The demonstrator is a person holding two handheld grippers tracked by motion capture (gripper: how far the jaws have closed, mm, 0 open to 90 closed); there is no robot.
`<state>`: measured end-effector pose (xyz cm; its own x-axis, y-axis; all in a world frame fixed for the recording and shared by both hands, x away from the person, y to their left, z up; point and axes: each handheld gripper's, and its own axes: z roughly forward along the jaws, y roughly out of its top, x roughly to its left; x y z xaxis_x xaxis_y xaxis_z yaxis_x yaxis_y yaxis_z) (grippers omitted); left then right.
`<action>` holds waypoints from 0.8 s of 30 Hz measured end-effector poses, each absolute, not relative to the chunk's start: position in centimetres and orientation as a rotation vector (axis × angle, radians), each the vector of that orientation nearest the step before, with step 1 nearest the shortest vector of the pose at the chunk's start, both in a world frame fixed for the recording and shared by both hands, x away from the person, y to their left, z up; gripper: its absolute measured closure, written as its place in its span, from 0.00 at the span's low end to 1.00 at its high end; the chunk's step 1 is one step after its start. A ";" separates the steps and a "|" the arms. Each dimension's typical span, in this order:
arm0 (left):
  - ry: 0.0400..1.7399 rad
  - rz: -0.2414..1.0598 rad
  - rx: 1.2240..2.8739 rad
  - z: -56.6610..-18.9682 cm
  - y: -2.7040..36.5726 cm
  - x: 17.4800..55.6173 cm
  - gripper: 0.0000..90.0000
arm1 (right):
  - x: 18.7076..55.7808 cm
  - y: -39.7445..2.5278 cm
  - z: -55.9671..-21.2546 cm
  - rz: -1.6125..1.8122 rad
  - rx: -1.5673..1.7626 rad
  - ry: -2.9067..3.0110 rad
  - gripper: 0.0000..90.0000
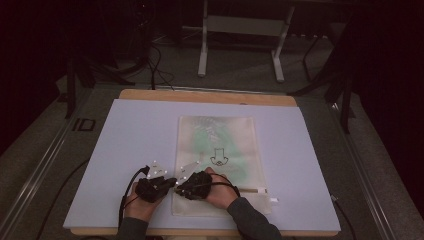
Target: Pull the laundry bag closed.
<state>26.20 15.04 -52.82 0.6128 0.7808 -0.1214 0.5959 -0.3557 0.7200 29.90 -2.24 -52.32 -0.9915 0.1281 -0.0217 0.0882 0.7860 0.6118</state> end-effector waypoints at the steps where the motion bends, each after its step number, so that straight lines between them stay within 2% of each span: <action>1: 1.082 0.313 2.082 -52.9 14.9 26.2 0.99 | 29.9 -2.3 -52.3 0.994 0.179 2.908 0.91; 10: 1.076 0.298 2.103 -53.3 14.5 26.6 0.99 | 29.8 -2.4 -52.4 1.010 0.186 2.901 0.91; 15: 1.111 0.246 2.077 -53.5 14.9 26.8 0.99 | 29.8 -2.4 -52.5 1.019 0.195 2.900 0.91; 24: 1.118 0.255 2.099 -53.4 14.6 26.9 1.00 | 29.8 -2.5 -52.3 1.000 0.179 2.903 0.91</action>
<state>26.87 14.63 -53.38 0.6020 0.7830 -0.1564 0.6378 -0.3537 0.6842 29.84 -2.49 -52.29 -0.9910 0.1313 -0.0242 0.0885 0.7821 0.6168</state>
